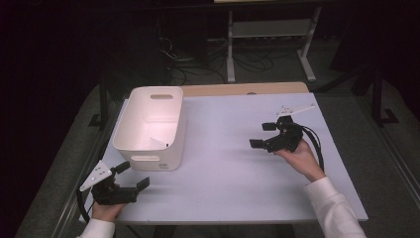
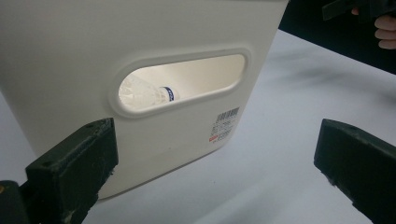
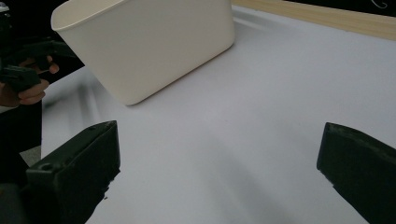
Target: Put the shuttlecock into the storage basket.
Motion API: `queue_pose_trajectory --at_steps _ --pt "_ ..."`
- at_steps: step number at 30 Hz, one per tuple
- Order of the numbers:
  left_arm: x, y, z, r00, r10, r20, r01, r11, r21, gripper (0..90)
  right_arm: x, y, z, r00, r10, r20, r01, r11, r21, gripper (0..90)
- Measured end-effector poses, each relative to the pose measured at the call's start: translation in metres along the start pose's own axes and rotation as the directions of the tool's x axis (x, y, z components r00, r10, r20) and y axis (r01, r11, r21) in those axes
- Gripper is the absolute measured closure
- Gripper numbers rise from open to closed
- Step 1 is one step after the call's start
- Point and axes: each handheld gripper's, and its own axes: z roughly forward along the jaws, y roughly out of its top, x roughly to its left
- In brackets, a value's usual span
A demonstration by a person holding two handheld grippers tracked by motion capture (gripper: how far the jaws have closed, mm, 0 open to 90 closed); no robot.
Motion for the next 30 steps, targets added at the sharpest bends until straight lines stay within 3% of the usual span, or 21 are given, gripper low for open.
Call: queue_pose_trajectory --at_steps 30 --pt "-0.001 0.0 0.0 1.0 0.007 0.003 -0.007 0.9999 0.008 0.0 -0.007 -0.034 -0.027 0.9987 0.025 0.045 -0.025 1.0 0.008 0.0"
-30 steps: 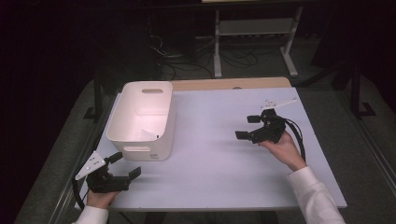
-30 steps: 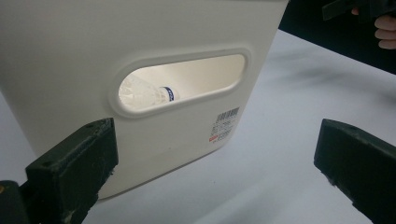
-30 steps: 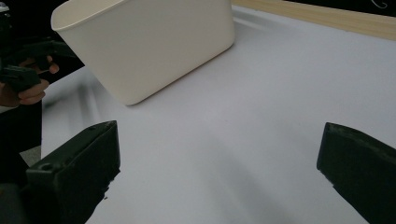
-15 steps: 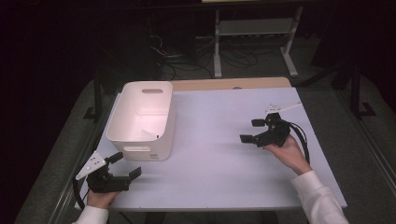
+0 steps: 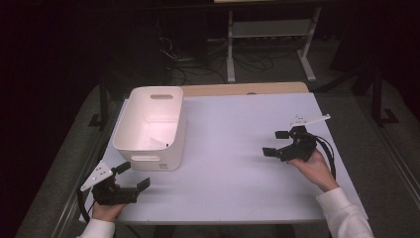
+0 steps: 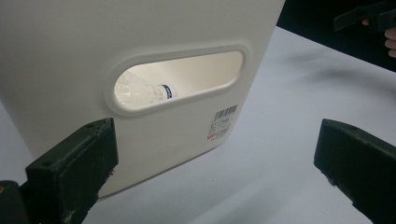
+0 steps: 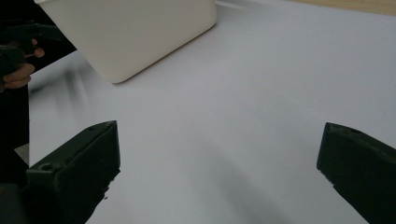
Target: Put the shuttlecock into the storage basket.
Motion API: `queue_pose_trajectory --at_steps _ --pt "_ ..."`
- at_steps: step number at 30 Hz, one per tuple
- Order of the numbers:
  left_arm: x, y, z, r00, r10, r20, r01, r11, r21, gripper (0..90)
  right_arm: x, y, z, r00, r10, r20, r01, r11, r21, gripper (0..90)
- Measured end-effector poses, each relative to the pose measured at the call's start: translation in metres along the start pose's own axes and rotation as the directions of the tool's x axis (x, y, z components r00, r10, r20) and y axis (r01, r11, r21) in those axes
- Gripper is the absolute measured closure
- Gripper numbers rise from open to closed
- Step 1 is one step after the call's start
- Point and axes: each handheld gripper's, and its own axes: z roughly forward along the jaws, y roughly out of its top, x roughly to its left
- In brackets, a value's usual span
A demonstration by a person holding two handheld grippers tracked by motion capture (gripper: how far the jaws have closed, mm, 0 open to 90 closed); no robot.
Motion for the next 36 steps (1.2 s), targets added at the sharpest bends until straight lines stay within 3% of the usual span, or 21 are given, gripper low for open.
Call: queue_pose_trajectory --at_steps 36 --pt "-0.001 0.0 0.0 1.0 0.007 0.006 -0.007 0.9999 -0.011 0.0 -0.01 -0.044 -0.038 0.9961 0.005 0.088 -0.005 1.0 0.0 0.0"
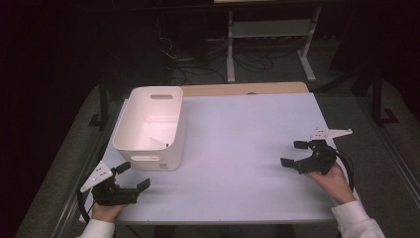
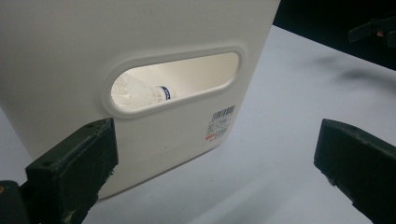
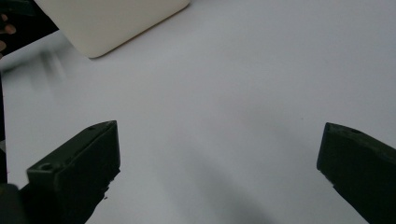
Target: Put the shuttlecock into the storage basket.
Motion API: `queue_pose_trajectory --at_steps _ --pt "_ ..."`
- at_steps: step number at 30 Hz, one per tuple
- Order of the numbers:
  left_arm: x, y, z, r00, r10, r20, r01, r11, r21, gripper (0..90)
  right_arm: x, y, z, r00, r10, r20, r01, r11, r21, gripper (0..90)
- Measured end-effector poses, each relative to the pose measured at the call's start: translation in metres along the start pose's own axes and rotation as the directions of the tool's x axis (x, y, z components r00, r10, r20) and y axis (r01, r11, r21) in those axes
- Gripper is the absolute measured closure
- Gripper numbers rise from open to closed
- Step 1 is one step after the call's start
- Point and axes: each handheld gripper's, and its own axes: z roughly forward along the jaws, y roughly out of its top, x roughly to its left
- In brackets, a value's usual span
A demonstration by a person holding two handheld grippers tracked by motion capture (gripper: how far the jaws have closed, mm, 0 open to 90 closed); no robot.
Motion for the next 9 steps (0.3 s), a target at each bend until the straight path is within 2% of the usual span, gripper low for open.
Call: queue_pose_trajectory --at_steps 9 --pt "0.0018 -0.0001 -0.0005 1.0 0.0 0.007 0.0 1.0 0.004 0.0 -0.0017 -0.0053 -0.0012 0.9998 0.005 0.019 -0.005 1.0 0.007 0.0"
